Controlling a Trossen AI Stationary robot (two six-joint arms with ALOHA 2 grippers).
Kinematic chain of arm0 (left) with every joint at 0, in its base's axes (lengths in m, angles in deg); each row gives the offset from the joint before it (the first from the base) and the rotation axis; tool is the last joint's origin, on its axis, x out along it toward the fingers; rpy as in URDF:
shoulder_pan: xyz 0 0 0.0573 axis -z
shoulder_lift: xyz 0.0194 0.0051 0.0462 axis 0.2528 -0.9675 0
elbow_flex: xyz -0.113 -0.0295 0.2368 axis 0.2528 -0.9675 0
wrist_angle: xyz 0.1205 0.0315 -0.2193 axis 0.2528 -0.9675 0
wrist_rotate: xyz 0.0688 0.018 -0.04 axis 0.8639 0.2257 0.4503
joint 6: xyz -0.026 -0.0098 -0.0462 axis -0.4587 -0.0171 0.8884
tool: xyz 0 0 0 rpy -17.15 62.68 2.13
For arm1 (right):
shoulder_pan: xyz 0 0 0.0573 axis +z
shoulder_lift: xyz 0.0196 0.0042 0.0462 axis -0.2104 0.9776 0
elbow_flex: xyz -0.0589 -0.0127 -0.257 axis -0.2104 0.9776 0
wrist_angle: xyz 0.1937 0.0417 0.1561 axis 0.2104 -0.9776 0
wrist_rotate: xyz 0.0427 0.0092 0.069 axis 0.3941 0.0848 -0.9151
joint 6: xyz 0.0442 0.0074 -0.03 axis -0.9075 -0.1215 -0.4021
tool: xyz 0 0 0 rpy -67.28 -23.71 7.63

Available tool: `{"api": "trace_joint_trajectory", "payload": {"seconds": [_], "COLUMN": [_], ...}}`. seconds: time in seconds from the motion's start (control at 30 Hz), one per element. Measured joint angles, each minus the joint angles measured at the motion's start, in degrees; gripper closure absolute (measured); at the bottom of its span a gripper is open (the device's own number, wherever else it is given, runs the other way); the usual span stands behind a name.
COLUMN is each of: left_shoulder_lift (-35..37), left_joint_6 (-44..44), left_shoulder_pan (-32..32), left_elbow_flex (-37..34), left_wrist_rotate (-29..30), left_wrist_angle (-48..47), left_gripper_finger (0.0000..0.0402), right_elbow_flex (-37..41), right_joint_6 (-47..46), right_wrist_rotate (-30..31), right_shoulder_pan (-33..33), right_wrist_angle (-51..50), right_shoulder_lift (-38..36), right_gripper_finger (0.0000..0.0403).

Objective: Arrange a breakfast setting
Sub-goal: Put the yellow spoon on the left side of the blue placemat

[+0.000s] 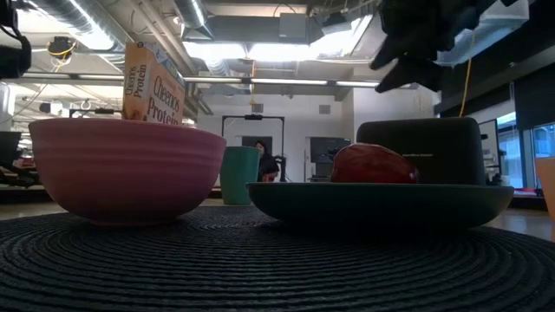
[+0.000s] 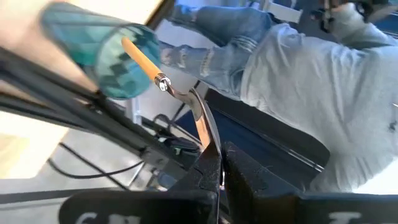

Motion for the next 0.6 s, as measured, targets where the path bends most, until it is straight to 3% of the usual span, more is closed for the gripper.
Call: {"api": "trace_joint_trajectory", "payload": {"seconds": [0.17,0.27,0.47,0.6], "left_shoulder_lift": [0.0,0.0,0.0,-0.5], "left_joint_6": [-1.1,-4.8,-18.8,-16.7], "left_shoulder_pan": [0.0,0.0,0.0,0.0], "left_elbow_flex": [2.0,4.6,11.2,10.8], "left_wrist_rotate": [0.6,5.5,28.5,47.2], "left_wrist_angle": [-2.0,-2.0,-1.7,-5.6], "left_gripper_finger": [0.0399,0.0399,0.0399,0.0399], "right_elbow_flex": [0.0,0.0,0.0,-1.2], "right_joint_6": [0.1,0.2,1.6,6.8], "right_wrist_rotate": [-0.6,-0.6,-2.5,-0.8], "right_shoulder_pan": [-0.6,-0.5,-0.4,-0.4], "right_wrist_angle": [3.4,4.5,16.6,25.1], "right_shoulder_lift": [0.0,0.0,0.0,0.0], "right_gripper_finger": [0.0214,0.0214,0.0214,0.0214]}}
